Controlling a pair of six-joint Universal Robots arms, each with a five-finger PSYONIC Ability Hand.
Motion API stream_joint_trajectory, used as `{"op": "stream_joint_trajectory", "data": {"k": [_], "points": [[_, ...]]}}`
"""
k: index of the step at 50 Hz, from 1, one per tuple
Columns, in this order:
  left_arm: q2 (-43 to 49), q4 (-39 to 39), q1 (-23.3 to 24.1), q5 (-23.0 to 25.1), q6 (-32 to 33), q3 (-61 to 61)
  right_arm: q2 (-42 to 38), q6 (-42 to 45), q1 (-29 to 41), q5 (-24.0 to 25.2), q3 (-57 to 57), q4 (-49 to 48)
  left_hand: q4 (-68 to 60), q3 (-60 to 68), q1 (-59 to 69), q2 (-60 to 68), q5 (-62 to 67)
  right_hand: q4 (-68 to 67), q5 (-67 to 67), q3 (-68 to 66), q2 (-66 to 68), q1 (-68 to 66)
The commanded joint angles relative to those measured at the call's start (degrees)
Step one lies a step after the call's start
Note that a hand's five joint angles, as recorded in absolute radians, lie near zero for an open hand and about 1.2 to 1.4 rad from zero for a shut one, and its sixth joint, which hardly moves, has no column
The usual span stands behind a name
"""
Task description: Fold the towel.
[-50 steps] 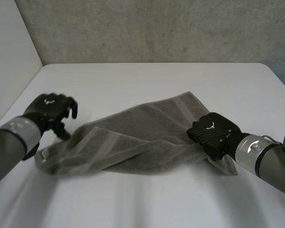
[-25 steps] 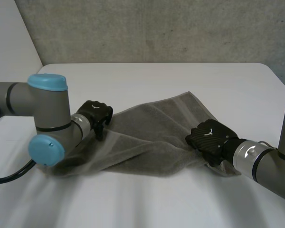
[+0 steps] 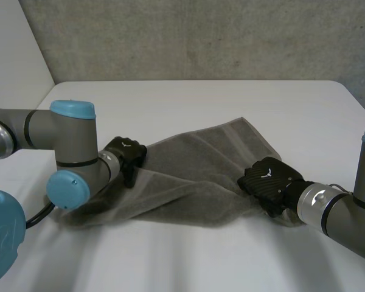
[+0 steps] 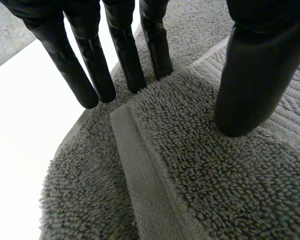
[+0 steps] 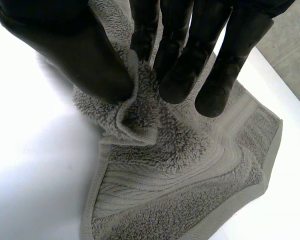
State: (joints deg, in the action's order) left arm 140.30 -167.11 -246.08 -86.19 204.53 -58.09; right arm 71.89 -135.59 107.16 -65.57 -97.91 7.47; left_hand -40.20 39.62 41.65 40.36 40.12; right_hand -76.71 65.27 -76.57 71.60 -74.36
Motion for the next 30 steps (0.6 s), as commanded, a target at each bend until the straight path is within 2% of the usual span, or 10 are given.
{"op": "stream_joint_trajectory", "data": {"k": [1, 22, 30], "points": [[0.33, 0.12, -0.10, 0.06, -0.09, 1.14, 0.01, -0.03, 0.07, 0.00, 0.00, 0.00, 6.10, -5.52, -7.55, -6.26, -16.01, -3.29, 4.73, -3.43, 8.40, -5.64], [0.68, 1.70, -0.27, -0.21, -0.09, 0.88, -0.61, 0.41, -0.02, -0.09, 0.00, -0.09, -8.70, 9.29, 7.25, 8.55, -1.21, -3.29, 4.73, -3.43, 8.40, -5.64], [-0.47, 1.44, -0.27, -4.08, -0.18, 1.05, -0.61, 0.41, -0.02, -0.18, 0.00, -0.09, -15.43, 16.02, 13.98, 15.27, 5.52, -3.29, 4.73, -3.43, 8.40, -5.64]]}}
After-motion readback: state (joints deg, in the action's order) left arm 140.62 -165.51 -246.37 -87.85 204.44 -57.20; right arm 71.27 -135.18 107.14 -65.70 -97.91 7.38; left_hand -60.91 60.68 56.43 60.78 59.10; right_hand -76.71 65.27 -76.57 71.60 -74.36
